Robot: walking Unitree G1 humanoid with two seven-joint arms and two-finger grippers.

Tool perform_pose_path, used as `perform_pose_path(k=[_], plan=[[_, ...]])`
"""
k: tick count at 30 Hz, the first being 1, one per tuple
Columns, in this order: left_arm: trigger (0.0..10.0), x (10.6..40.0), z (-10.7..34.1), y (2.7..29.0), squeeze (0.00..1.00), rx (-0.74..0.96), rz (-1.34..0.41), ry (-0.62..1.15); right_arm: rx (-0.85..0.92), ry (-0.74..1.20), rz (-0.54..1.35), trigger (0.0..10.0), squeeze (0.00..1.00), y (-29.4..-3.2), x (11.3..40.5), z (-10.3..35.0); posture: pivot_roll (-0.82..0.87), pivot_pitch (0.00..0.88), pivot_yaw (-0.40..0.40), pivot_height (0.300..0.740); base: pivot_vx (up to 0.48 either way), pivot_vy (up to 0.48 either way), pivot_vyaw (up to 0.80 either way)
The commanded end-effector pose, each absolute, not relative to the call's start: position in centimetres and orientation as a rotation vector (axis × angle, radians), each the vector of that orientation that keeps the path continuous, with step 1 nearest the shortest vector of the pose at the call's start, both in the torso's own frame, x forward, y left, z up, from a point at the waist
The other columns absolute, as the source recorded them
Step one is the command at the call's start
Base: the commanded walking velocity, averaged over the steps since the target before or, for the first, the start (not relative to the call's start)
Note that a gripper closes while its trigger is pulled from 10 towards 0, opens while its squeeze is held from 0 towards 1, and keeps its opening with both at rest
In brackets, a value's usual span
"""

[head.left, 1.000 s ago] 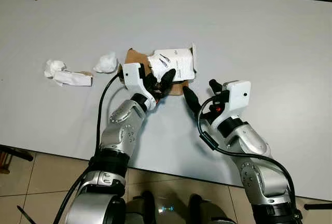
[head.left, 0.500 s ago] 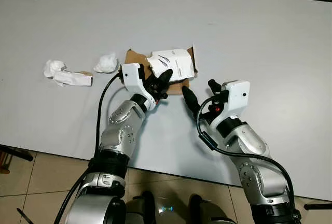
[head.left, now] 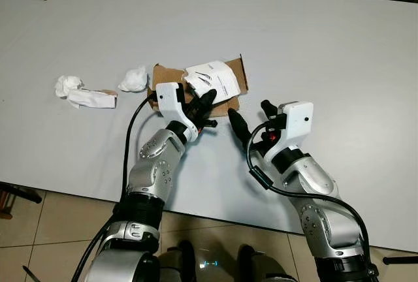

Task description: Picking trash to rubbish bin

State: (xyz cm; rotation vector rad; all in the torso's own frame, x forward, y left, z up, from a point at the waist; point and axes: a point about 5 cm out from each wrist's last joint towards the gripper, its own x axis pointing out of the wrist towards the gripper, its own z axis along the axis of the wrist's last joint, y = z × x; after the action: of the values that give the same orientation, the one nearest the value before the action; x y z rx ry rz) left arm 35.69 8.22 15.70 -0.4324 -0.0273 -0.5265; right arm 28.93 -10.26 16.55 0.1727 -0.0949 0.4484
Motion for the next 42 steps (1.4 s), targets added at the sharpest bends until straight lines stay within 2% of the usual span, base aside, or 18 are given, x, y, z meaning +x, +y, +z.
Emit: perform_pose_path(k=[1, 7, 8, 9, 10, 15, 26, 34, 42], plan=[[0.0, 35.4, 14.9, 8.3, 0.00, -0.423, -0.526, -0.001, 0.176, -0.086, 0.458, 10.0, 0.00, -10.1, 28.9, 16.3, -0.06, 0.213, 0.042, 0.740, 0.000, 0.000, 0.00], [0.0, 35.2, 15.1, 8.0, 0.00, -0.424, -0.539, -0.016, 0.176, -0.086, 0.456, 10.0, 0.00, -10.1, 28.9, 16.3, -0.06, 0.224, 0.036, 0.740, 0.000, 0.000, 0.00], [2.8, 35.1, 15.1, 8.0, 0.00, -0.422, -0.542, -0.019, 0.176, -0.086, 0.455, 10.0, 0.00, -10.1, 28.9, 16.3, -0.06, 0.225, 0.035, 0.740, 0.000, 0.000, 0.00], [2.8, 35.1, 15.1, 8.0, 0.00, -0.422, -0.542, -0.019, 0.176, -0.086, 0.455, 10.0, 0.00, -10.1, 28.9, 16.3, -0.06, 0.225, 0.035, 0.740, 0.000, 0.000, 0.00], [10.0, 35.1, 15.2, 8.0, 0.00, -0.413, -0.541, -0.026, 0.176, -0.085, 0.455, 10.0, 0.00, -10.1, 28.9, 16.3, -0.06, 0.226, 0.034, 0.740, 0.000, 0.000, 0.00], [10.0, 35.2, 16.0, 8.1, 0.00, -0.359, -0.504, -0.085, 0.176, -0.086, 0.452, 10.0, 0.00, -10.2, 29.0, 16.3, -0.05, 0.226, 0.031, 0.740, 0.000, 0.000, 0.00], [10.0, 34.9, 20.8, 6.9, 0.00, -0.202, -0.458, -0.357, 0.178, -0.091, 0.444, 10.0, 0.00, -10.1, 29.1, 16.4, -0.05, 0.223, 0.035, 0.740, 0.000, 0.000, 0.00], [10.0, 34.9, 22.8, 8.0, 0.00, -0.112, -0.322, -0.489, 0.179, -0.104, 0.418, 10.0, 0.00, -10.3, 29.4, 16.5, -0.05, 0.222, 0.041, 0.740, 0.000, 0.000, 0.00], [10.0, 34.4, 24.8, 8.5, 0.00, -0.002, -0.267, -0.625, 0.180, -0.109, 0.405, 10.0, 0.00, -10.5, 29.4, 16.6, -0.05, 0.222, 0.042, 0.740, 0.000, 0.000, 0.00]])
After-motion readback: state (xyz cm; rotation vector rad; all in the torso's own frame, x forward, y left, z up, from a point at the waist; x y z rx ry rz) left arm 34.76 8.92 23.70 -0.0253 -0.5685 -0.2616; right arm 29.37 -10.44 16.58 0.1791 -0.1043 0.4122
